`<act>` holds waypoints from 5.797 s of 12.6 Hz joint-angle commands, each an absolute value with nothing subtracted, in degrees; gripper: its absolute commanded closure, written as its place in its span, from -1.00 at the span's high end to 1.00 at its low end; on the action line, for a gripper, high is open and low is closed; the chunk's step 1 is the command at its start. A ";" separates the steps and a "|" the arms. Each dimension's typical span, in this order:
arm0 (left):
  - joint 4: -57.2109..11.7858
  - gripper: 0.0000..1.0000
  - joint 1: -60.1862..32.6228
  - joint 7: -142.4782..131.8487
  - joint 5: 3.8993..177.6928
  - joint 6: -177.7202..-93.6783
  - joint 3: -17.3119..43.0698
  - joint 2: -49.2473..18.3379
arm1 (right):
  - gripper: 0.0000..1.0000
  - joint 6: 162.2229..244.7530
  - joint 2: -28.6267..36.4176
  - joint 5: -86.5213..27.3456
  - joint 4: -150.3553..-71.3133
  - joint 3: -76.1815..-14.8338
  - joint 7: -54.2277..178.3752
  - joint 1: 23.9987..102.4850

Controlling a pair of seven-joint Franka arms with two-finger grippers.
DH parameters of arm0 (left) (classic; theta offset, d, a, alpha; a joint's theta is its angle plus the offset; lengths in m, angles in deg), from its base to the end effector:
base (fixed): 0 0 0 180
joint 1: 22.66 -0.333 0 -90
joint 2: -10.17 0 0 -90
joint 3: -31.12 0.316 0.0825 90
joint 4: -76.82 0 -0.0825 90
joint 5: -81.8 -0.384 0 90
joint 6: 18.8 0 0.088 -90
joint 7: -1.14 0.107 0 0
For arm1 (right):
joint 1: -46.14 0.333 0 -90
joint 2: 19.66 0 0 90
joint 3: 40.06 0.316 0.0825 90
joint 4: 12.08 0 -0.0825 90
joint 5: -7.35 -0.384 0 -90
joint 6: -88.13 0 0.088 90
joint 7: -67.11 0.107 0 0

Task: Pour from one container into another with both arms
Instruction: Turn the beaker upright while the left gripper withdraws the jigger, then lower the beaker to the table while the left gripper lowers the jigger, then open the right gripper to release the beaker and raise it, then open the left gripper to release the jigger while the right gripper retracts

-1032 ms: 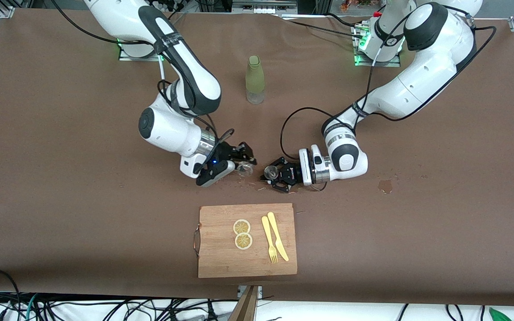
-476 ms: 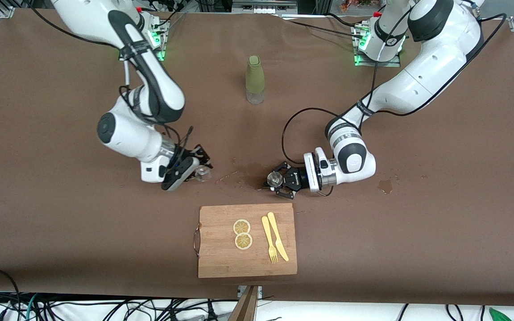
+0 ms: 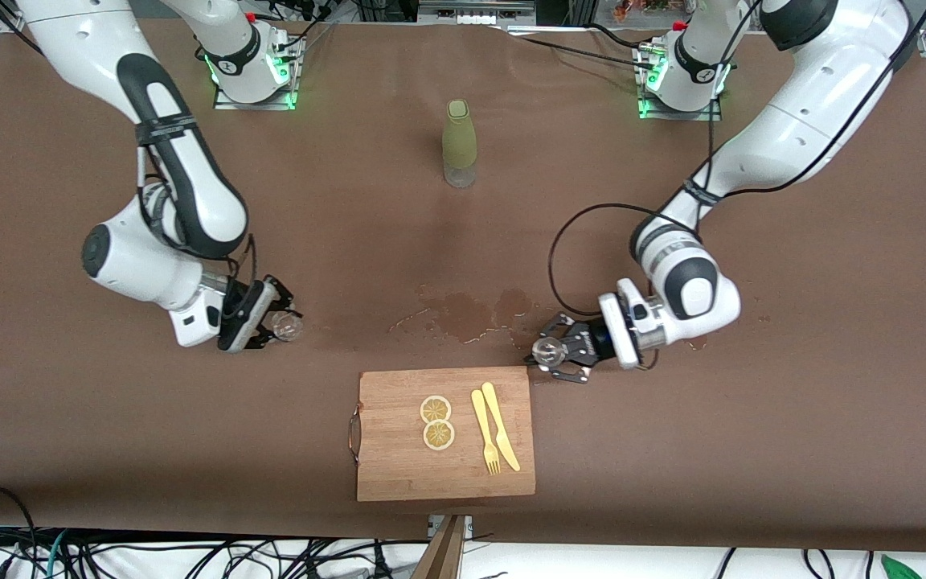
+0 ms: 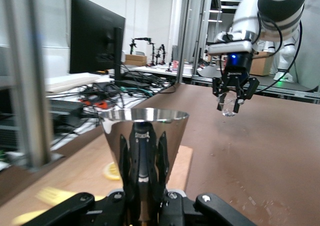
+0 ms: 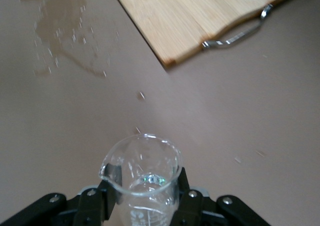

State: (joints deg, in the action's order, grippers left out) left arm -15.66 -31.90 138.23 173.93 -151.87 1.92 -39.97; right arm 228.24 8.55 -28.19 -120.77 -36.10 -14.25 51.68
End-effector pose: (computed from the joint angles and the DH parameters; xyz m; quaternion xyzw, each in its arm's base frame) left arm 0.6650 -0.2078 0.1744 0.6446 -0.4214 0.4981 0.3986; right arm 0.6303 0.1037 0.2474 -0.8308 -0.5116 -0.1474 0.1620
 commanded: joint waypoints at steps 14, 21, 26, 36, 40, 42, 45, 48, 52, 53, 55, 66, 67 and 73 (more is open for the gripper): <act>-20.65 -1.00 -49.46 133.15 154.75 -112.86 26.09 -32.90 | -0.32 208.91 15.76 -46.44 -121.68 -35.31 -60.68 31.73; -21.88 -1.00 -51.13 141.49 155.19 -108.54 28.48 -35.62 | -0.28 205.29 17.17 -46.71 -121.24 -39.26 -62.88 31.38; -21.88 -1.00 -51.48 147.98 155.46 -106.87 29.71 -39.83 | -0.24 205.20 19.10 -46.71 -120.53 -39.36 -63.59 30.85; -23.98 -1.00 -51.22 149.41 154.58 -107.13 31.12 -41.16 | 1.00 199.40 17.88 -43.12 -119.21 -43.31 -63.06 30.67; -25.39 -1.00 -51.05 149.23 154.58 -107.13 31.12 -41.07 | 1.00 196.17 17.26 -39.07 -119.30 -46.46 -62.89 31.46; -25.92 -1.00 -51.04 149.23 154.58 -107.04 31.12 -40.99 | 1.00 194.75 16.56 -36.53 -119.22 -47.70 -62.62 31.73; -25.92 -1.00 -50.96 149.41 154.49 -107.13 31.12 -41.07 | 1.00 192.73 16.47 -34.24 -119.21 -49.28 -62.62 31.73; -25.92 -0.79 -50.96 149.41 154.49 -107.13 31.20 -41.16 | 1.00 191.32 15.94 -32.12 -118.60 -50.16 -62.53 31.73; -25.92 -0.57 -50.96 149.50 154.49 -107.39 31.20 -41.25 | 1.00 191.14 15.24 -30.54 -118.34 -50.25 -62.18 31.73; -25.92 -0.52 -50.96 149.50 154.49 -107.39 31.20 -41.25 | 1.00 191.23 14.45 -29.14 -118.34 -50.69 -60.96 31.90; -25.92 -0.52 -50.96 149.50 154.49 -107.39 31.20 -41.25 | 1.00 191.49 12.17 -26.94 -118.51 -51.57 -57.19 33.74; -25.92 1.00 -50.96 151.43 154.49 -107.22 31.99 -41.07 | 1.00 191.41 -4.17 -6.03 -118.78 -49.39 -11.25 44.74; -25.92 1.00 -50.96 151.25 154.49 -107.22 32.08 -40.73 | 1.00 191.32 -5.75 -4.01 -118.78 -47.63 -6.85 44.74; -25.74 1.00 -51.31 144.42 151.44 -107.22 32.96 -37.04 | 1.00 186.75 -12.79 4.35 -118.42 -37.79 19.07 44.82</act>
